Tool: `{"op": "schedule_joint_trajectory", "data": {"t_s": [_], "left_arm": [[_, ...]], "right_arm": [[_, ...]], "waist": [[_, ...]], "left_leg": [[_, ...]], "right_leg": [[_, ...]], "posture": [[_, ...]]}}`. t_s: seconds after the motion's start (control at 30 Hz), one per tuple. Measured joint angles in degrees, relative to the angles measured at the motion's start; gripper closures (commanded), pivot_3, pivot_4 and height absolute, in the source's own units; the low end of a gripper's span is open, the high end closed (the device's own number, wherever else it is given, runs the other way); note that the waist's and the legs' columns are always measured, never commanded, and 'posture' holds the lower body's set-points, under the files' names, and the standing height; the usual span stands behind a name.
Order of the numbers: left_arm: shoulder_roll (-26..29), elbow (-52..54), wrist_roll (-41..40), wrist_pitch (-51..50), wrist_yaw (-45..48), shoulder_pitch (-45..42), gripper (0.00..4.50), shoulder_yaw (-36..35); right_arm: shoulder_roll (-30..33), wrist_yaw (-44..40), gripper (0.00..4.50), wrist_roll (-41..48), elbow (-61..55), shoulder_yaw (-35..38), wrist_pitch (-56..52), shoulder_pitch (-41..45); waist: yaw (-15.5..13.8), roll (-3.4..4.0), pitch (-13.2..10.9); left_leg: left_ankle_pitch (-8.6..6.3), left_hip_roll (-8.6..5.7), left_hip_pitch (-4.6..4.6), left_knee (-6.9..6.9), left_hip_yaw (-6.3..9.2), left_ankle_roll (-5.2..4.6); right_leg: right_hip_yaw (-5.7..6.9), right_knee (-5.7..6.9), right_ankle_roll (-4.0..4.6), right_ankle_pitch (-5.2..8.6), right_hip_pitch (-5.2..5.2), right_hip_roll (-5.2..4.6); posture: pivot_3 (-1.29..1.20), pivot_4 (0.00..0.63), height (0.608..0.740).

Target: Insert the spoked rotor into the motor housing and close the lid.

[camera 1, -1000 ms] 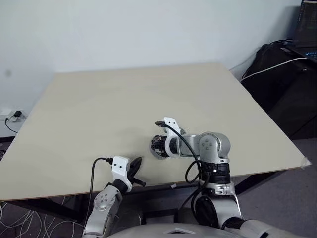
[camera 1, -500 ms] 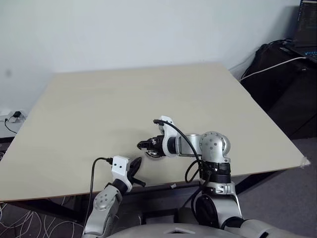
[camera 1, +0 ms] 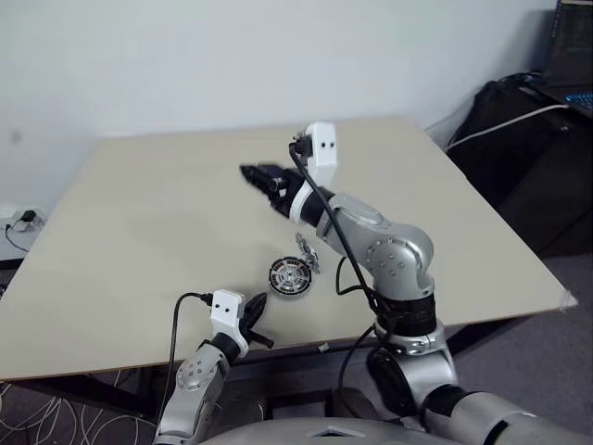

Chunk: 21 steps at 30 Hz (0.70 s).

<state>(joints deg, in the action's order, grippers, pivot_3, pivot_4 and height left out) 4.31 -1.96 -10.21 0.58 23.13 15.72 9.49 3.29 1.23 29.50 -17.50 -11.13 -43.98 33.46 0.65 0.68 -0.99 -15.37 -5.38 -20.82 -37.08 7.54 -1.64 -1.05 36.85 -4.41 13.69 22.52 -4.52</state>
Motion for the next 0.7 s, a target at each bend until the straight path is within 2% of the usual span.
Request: {"op": "schedule_joint_trajectory", "data": {"t_s": [0.1, 0.13, 0.23, 0.33, 0.6, 0.7], "left_arm": [[0.21, -0.11, 0.02, 0.01, 0.0, 0.23, 4.5, -0.22], [0.23, -0.15, 0.01, 0.01, 0.0, 0.26, 4.5, -0.45], [0.21, -0.16, 0.03, 0.09, 0.03, 0.15, 4.5, -0.63], [0.07, -0.16, 0.03, 0.1, 0.34, 0.11, 4.5, -0.41], [0.22, -0.16, 0.03, 0.06, 0.65, -0.11, 4.5, -0.47], [0.22, -0.16, 0.03, 0.03, 0.66, -0.12, 4.5, -0.45]], "right_arm": [[9.19, 0.29, 4.39, -12.62, 2.1, -4.63, 6.63, -5.59], [11.56, 0.08, 4.45, -15.61, 3.27, -5.08, 7.51, -7.35], [16.66, -2.13, 4.45, -21.19, 5.66, -5.79, 8.94, -10.7], [18.9, -5.52, 4.45, -24.05, 7.3, -6.3, 11.36, -12.44], [19.56, -18.71, 4.45, -25.17, 15.24, -7.45, 20.55, -15.13], [18.03, -20.8, 4.45, -25.86, 19.15, -7.61, 22.53, -15.04]], "waist": [[-0.36, -0.06, -0.02], [-0.37, -0.04, -0.06], [0.0, 0.03, -0.12], [-0.06, 0.02, -0.14], [-0.25, -0.07, -0.2], [-0.36, -0.07, -0.2]], "left_leg": [[-0.02, -0.09, -0.03, -0.06, -0.17, -0.06], [-0.02, -0.07, -0.03, -0.06, -0.24, -0.06], [-0.02, 0.1, -0.01, -0.04, -0.33, -0.06], [-0.02, 0.23, 0.0, -0.03, -0.3, -0.06], [-0.03, 0.22, 0.02, -0.07, -0.31, -0.07], [-0.02, 0.22, 0.04, -0.08, -0.3, -0.07]], "right_leg": [[-0.14, -0.05, -0.1, -0.06, 0.0, -0.12], [-0.16, -0.04, -0.11, -0.06, 0.02, -0.14], [-0.17, 0.0, -0.07, -0.02, 0.09, -0.04], [-0.11, 0.01, -0.09, 0.1, 0.08, 0.06], [-0.12, -0.03, -0.01, 0.0, 0.0, 0.06], [-0.12, -0.01, -0.01, 0.0, 0.0, 0.06]], "posture": [[0.0, 0.0, 0.74], [0.0, 0.0, 0.74], [0.0, 0.0, 0.74], [0.0, 0.0, 0.74], [0.0, 0.0, 0.74], [0.0, 0.0, 0.74]]}}
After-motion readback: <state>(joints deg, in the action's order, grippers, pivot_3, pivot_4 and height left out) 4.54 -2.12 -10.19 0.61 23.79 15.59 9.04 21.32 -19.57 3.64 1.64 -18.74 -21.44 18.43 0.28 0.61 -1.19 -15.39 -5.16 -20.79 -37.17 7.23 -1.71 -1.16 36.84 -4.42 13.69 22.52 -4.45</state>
